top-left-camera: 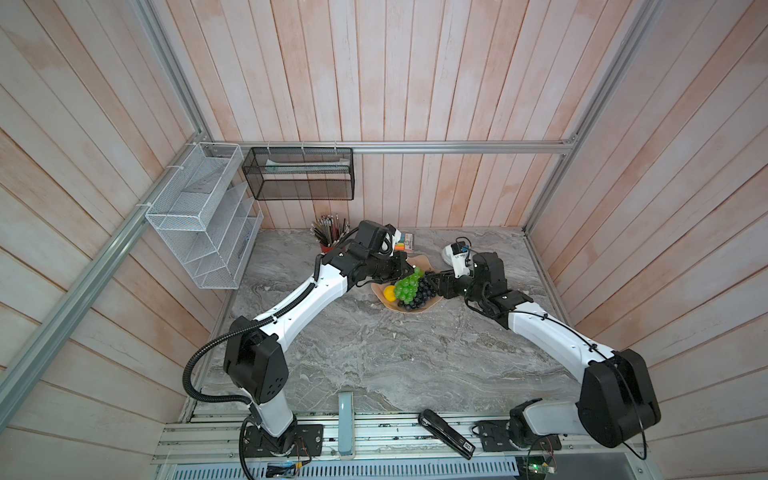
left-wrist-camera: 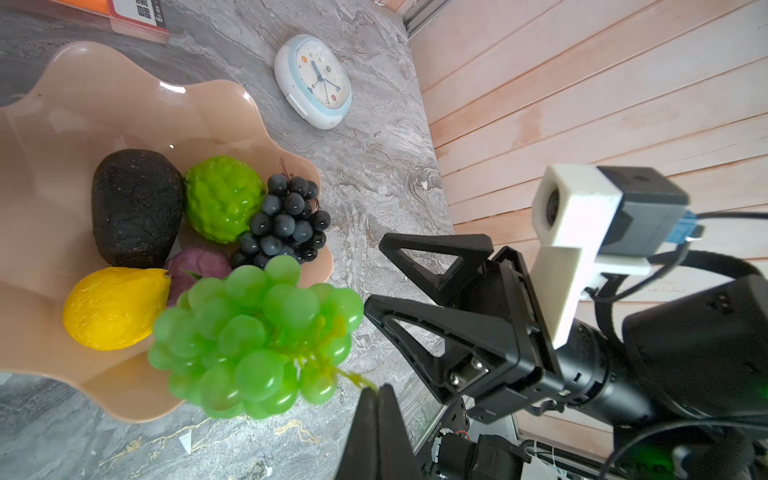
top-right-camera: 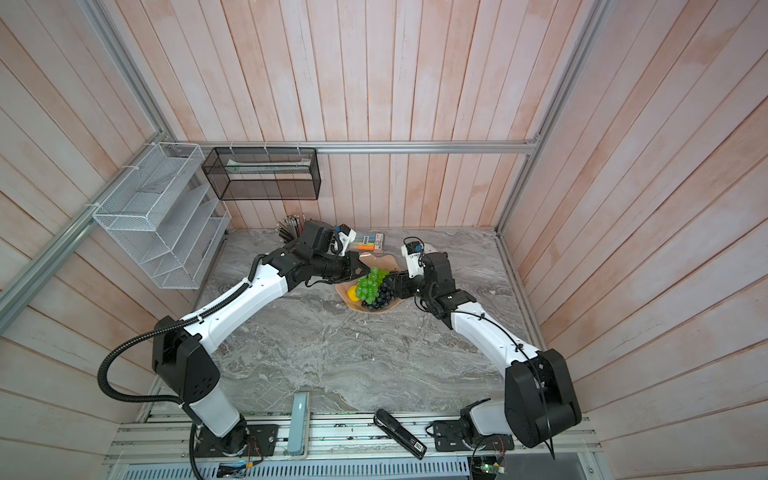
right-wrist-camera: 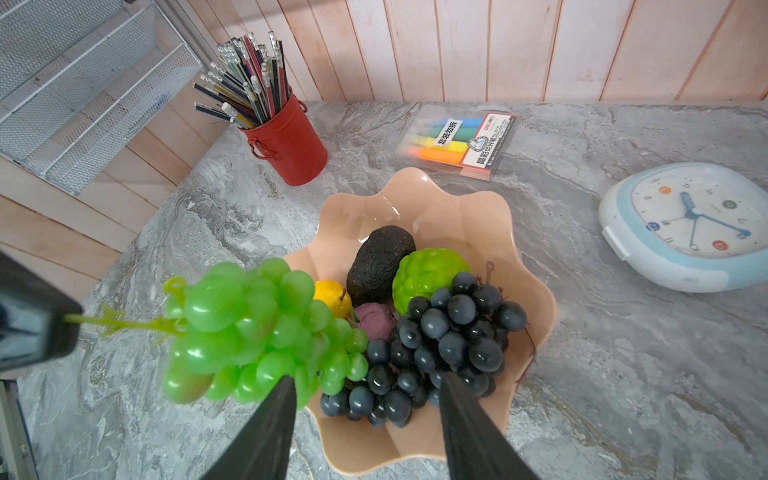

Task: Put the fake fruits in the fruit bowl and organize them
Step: 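Lift the green grapes with the left gripper and carry them over the bowl, then lower the green grapes into the bowl beside the lemon with the left gripper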

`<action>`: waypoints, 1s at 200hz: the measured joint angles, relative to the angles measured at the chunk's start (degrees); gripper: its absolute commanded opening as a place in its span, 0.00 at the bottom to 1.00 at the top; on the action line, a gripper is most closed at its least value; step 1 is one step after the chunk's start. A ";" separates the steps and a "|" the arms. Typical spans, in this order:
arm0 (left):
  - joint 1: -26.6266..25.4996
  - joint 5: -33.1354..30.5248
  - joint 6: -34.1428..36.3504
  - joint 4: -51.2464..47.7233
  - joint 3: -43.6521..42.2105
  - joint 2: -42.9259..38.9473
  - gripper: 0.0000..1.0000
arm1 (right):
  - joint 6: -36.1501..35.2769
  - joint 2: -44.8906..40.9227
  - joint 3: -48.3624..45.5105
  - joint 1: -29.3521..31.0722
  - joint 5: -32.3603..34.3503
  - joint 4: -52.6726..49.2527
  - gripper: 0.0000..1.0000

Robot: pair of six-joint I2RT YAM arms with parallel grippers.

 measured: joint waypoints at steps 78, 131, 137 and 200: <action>3.82 -0.20 -0.94 2.75 -11.41 -7.45 0.00 | 0.59 7.23 0.17 1.01 -2.29 4.11 0.54; 6.21 -0.22 -0.09 3.65 -12.87 -7.41 0.00 | 0.28 14.56 1.49 5.07 -2.01 6.43 0.52; 6.45 -0.31 0.17 3.87 -12.87 -7.34 0.00 | 0.17 15.23 2.01 5.42 -1.90 6.45 0.52; 8.48 -0.15 2.89 6.23 -11.28 -0.55 0.00 | -0.28 20.28 5.14 7.28 -1.53 8.09 0.51</action>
